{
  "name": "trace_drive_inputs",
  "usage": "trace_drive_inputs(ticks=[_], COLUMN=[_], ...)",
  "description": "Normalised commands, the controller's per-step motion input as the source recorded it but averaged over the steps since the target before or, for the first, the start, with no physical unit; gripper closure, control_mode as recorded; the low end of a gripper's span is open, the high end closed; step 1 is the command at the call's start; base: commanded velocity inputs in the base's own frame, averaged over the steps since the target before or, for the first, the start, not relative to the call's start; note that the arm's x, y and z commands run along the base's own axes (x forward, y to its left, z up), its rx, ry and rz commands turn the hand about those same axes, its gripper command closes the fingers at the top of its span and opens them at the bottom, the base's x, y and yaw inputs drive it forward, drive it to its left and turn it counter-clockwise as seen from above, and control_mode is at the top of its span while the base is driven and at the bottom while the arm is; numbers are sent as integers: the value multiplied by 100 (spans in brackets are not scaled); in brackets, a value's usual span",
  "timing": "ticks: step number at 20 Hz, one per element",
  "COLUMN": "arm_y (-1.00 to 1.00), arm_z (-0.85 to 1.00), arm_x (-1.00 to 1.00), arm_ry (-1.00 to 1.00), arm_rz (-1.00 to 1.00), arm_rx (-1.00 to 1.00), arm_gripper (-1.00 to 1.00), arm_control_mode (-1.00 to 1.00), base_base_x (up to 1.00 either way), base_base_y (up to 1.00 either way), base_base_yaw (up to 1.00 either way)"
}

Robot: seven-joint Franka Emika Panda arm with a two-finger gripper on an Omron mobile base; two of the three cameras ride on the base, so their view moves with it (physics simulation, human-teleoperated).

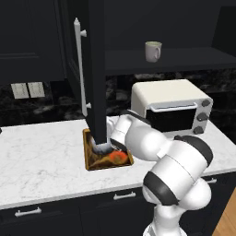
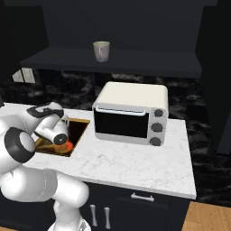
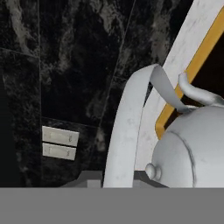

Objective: Pick the kettle from the counter and place it on the tray. Then pick the mug from the cabinet and place it on the tray. Then close the cabinet doors.

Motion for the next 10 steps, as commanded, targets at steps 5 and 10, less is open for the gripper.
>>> trace_drive_inputs(ticks=[5, 10], arm_y=[0, -2], arm_z=[11, 0], arm_x=[25, 24], arm_ry=[-1, -18], arm_rz=[9, 11], arm_rx=[0, 0], arm_gripper=[100, 100], arm_control_mode=[-100, -100], base_base_x=[0, 0], base_base_y=[0, 0], base_base_yaw=[0, 0])
